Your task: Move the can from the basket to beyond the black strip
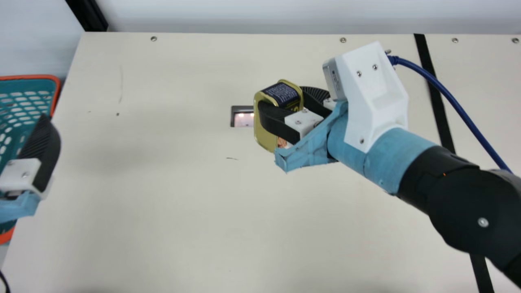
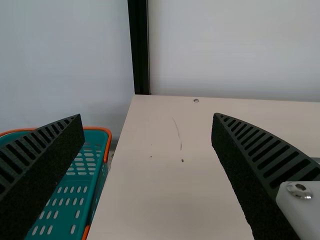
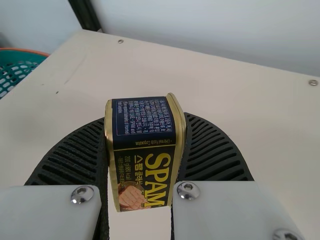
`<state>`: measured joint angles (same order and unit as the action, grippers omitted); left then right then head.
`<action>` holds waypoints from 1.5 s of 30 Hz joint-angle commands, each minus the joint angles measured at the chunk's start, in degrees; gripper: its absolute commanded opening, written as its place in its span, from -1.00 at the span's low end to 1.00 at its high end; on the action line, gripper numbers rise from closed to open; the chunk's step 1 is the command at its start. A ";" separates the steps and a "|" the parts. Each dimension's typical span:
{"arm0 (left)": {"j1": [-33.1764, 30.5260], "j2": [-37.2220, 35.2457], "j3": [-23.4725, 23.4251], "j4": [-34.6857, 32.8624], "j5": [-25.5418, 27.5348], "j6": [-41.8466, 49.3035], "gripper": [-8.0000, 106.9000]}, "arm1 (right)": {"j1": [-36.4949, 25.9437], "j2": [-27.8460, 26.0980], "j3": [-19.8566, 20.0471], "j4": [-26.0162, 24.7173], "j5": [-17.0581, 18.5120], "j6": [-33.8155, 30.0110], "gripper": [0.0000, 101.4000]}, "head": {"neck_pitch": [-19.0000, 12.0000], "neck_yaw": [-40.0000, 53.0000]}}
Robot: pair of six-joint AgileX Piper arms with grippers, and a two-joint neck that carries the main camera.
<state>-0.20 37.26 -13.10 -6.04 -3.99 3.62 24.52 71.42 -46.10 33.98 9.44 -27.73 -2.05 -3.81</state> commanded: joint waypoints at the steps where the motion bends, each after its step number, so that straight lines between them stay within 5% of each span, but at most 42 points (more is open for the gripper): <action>1: 0.00 0.00 0.00 0.00 0.00 0.00 0.71 | -1.48 -0.42 0.00 -2.53 0.40 1.51 -1.00 | -1.95 -1.44; 14: 0.00 0.00 0.00 0.00 0.00 0.00 0.71 | -12.10 -5.19 0.16 -13.80 5.92 7.67 -1.00 | -4.35 -12.60; 21: 0.00 0.00 0.00 0.00 0.00 0.00 0.71 | -20.27 -8.63 0.36 -15.94 10.04 6.48 -1.00 | -5.24 -16.73; 32: 0.00 0.00 0.00 0.00 0.00 0.00 0.71 | -35.38 -10.85 0.09 -14.30 14.59 -3.51 -1.00 | -5.55 -19.11; 45: 0.00 0.00 0.00 0.00 0.00 0.00 0.71 | -49.99 -4.57 -4.98 -13.14 17.66 -17.38 -1.00 | -5.55 -19.11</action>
<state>-0.20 37.26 -13.10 -6.04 -3.99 3.62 -23.60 66.08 -50.56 20.76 26.48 -43.09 -6.45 -22.58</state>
